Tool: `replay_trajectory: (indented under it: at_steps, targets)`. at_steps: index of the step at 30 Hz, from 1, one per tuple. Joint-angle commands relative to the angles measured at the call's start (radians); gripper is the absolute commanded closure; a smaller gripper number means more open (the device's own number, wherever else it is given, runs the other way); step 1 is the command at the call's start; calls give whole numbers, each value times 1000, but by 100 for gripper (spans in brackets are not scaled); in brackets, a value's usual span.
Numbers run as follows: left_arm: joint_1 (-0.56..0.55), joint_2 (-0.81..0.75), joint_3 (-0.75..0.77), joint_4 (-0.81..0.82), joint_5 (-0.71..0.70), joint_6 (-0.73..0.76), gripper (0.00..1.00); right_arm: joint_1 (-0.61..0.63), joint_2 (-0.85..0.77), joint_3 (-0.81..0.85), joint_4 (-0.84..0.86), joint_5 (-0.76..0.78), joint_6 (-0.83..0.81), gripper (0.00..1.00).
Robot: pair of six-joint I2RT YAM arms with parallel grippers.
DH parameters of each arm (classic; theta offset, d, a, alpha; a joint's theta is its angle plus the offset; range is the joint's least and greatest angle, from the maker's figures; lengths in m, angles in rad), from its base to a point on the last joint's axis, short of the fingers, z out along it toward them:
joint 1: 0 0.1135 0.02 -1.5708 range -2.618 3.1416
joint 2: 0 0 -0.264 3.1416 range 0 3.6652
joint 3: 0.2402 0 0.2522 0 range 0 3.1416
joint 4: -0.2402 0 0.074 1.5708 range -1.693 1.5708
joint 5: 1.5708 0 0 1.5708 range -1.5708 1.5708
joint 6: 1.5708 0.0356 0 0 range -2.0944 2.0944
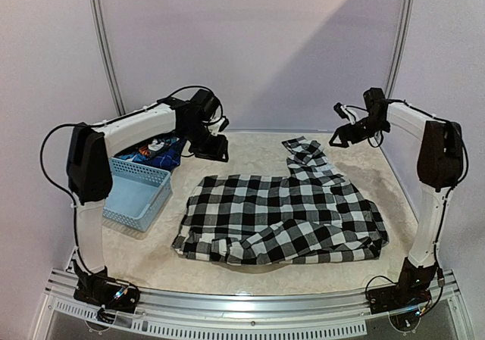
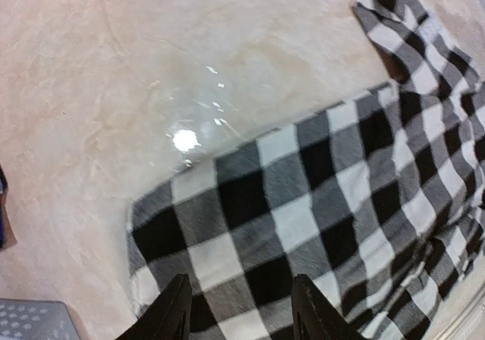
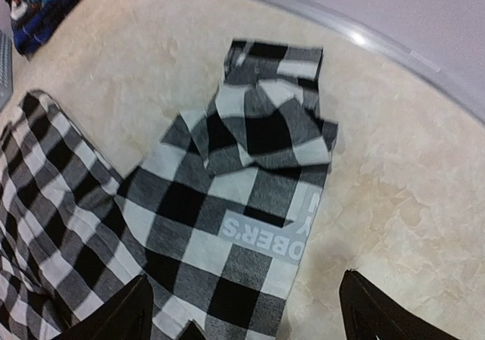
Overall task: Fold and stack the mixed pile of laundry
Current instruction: Pick up the 1/3-folded shirt from the center of the board.
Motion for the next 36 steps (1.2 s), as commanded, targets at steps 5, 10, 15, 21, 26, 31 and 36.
replay_trajectory:
  at_steps: [5, 10, 15, 21, 26, 31, 36]
  targets:
    - [188, 198, 143, -74, 118, 180, 52, -34, 158, 85, -207, 83, -117, 16]
    - [249, 245, 145, -95, 147, 175, 52, -87, 213, 122, -294, 96, -149, 16]
    - [301, 266, 131, -78, 234, 156, 51, -113, 262, 130, -378, 54, -183, 19]
    - [350, 293, 101, -64, 376, 172, 51, -116, 311, 151, -446, -28, -221, 23]
    - [383, 330, 93, -50, 415, 162, 49, -116, 386, 224, -494, -96, -208, 31]
    - [383, 343, 93, -50, 403, 165, 47, -116, 447, 278, -541, -98, -208, 63]
    - [384, 346, 98, -48, 374, 174, 47, -125, 445, 281, -556, -87, -224, 98]
